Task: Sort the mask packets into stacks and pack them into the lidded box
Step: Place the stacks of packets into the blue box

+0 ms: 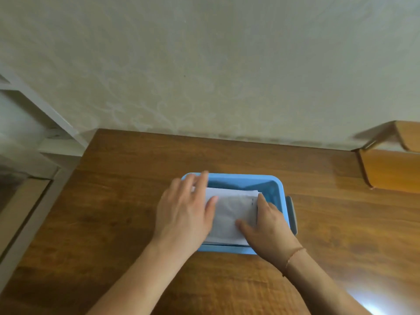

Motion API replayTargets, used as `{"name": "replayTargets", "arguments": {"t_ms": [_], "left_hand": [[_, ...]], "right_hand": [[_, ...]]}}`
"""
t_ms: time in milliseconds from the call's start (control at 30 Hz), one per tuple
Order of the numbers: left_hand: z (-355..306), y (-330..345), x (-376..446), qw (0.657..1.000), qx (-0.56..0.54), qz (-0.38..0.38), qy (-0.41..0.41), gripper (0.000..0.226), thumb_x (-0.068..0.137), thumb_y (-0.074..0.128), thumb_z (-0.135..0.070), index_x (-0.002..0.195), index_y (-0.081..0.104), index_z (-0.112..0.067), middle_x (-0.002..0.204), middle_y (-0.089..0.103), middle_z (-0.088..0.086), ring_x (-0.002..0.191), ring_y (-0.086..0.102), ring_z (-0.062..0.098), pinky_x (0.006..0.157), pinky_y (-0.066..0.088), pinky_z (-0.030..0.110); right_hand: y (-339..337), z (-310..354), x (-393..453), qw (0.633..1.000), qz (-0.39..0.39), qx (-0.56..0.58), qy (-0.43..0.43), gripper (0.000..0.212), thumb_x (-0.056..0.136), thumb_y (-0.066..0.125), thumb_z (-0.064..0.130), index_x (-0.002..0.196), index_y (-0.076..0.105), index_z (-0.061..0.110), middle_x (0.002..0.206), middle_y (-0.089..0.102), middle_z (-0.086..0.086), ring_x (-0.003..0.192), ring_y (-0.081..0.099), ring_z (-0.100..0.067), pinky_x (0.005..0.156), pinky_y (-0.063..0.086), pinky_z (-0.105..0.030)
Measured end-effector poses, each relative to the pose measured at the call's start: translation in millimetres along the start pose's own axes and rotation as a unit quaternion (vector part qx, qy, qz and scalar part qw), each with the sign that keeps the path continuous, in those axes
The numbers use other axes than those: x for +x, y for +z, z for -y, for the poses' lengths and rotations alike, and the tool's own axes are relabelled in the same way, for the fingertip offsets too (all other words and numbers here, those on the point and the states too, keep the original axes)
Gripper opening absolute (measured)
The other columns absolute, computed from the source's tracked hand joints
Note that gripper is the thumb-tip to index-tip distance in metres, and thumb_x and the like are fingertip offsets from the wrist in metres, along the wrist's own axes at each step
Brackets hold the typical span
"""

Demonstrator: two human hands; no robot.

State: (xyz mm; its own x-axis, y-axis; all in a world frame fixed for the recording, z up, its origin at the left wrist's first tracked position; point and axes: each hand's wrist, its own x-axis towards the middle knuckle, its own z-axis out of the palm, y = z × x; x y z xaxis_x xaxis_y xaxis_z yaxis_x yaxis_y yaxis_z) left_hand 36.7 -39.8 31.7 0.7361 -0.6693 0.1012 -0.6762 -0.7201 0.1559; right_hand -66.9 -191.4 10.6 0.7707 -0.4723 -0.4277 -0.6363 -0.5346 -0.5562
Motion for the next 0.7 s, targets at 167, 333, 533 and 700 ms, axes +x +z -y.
{"name": "replayTargets", "arguments": {"t_ms": [167,333,533,700], "left_hand": [[-5.3,39.4,24.5,0.991,0.016,0.092,0.095,0.057,0.098,0.026,-0.048,0.137,0.052,-0.015,0.133,0.057,0.004,0.129,0.046,0.026,0.106,0.038,0.047],[1.2,51.2,21.7,0.992,-0.013,0.078,0.094,0.042,0.099,0.030,-0.041,0.122,0.058,-0.021,0.115,0.063,-0.003,0.107,0.056,0.020,0.093,0.045,0.040],[1.9,60.1,22.6,0.991,-0.002,0.104,0.086,0.050,0.100,0.017,-0.042,0.126,0.055,-0.021,0.120,0.063,-0.001,0.110,0.057,0.019,0.100,0.044,0.041],[3.6,63.4,21.3,0.992,0.024,0.087,0.088,0.049,0.099,0.024,-0.041,0.124,0.060,-0.017,0.118,0.066,0.003,0.108,0.062,0.023,0.098,0.049,0.043]], "right_hand": [[-5.9,5.9,9.4,0.983,-0.119,-0.125,-0.069,0.054,0.093,0.057,0.033,0.136,0.043,0.004,0.128,0.052,-0.010,0.110,0.055,-0.027,0.086,0.046,-0.029],[23.0,1.8,26.0,0.938,-0.116,-0.202,-0.256,0.048,0.096,0.036,0.029,0.135,0.054,0.008,0.136,0.057,-0.008,0.130,0.049,-0.032,0.102,0.044,-0.056],[35.1,-15.7,36.2,0.939,-0.078,-0.225,-0.250,0.055,0.103,0.018,0.037,0.145,0.041,0.010,0.145,0.049,-0.005,0.137,0.041,-0.029,0.116,0.023,-0.048],[37.0,-17.0,37.7,0.939,-0.059,-0.241,-0.238,0.058,0.103,0.011,0.039,0.145,0.039,0.011,0.142,0.050,-0.007,0.134,0.044,-0.032,0.113,0.022,-0.049]]}}
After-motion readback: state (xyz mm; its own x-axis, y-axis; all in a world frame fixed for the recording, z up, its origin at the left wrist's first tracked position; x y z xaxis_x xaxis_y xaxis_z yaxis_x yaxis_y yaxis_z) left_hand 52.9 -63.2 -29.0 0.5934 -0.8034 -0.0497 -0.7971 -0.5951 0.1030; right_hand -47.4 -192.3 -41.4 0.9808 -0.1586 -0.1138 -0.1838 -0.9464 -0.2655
